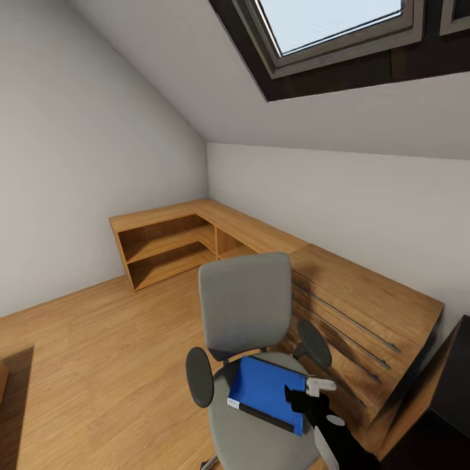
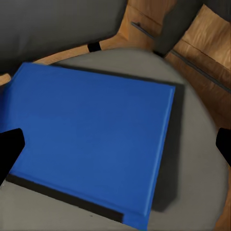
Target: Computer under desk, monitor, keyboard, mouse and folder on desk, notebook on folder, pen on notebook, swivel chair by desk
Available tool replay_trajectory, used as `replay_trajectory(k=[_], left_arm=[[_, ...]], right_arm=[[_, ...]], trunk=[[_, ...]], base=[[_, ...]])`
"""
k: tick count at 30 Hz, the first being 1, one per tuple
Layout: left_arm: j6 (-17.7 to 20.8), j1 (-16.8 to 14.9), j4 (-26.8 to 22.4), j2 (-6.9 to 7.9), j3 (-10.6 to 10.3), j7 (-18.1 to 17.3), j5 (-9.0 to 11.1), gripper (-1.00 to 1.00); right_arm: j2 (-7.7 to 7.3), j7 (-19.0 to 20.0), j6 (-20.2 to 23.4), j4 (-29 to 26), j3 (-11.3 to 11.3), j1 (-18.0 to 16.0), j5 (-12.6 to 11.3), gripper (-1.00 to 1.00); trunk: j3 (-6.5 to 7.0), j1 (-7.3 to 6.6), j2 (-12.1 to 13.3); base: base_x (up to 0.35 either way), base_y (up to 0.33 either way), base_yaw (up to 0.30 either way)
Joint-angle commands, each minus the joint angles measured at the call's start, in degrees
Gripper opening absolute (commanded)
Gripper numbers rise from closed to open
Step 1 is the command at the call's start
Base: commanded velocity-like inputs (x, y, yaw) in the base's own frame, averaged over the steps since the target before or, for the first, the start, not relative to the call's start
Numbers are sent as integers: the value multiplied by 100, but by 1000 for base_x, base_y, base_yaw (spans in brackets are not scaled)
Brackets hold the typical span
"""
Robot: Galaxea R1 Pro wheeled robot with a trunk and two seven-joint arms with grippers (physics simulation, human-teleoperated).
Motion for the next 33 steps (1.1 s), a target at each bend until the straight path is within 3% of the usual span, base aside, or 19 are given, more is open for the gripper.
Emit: replay_trajectory(k=[1, 9, 13, 18, 33], left_arm=[[-18, -3, 4, 1, -9, -8, 32, 100], [-19, -3, 4, 2, -6, -8, 33, 100], [-18, -3, 4, 1, -9, -8, 33, 100], [-17, -6, 4, 1, -10, -8, 33, 100], [-19, -4, 4, 1, -10, -8, 33, 100]], right_arm=[[8, 14, -14, -65, -14, -3, 3, 100], [32, 11, -233, -295, 1, -3, -27, 100], [198, -13, -540, -300, -14, -3, -16, 100], [296, -34, -733, -298, -23, -3, -1, 100], [326, -44, -885, -129, -40, -3, -8, 100]], trunk=[[-6, 0, -4], [-6, 0, -4], [-6, 0, -4], [-6, 0, -4], [-18, 0, -4]], base=[[0, 0, 0], [0, 0, 0], [0, 0, 41], [0, 0, 171], [0, 0, 205]])
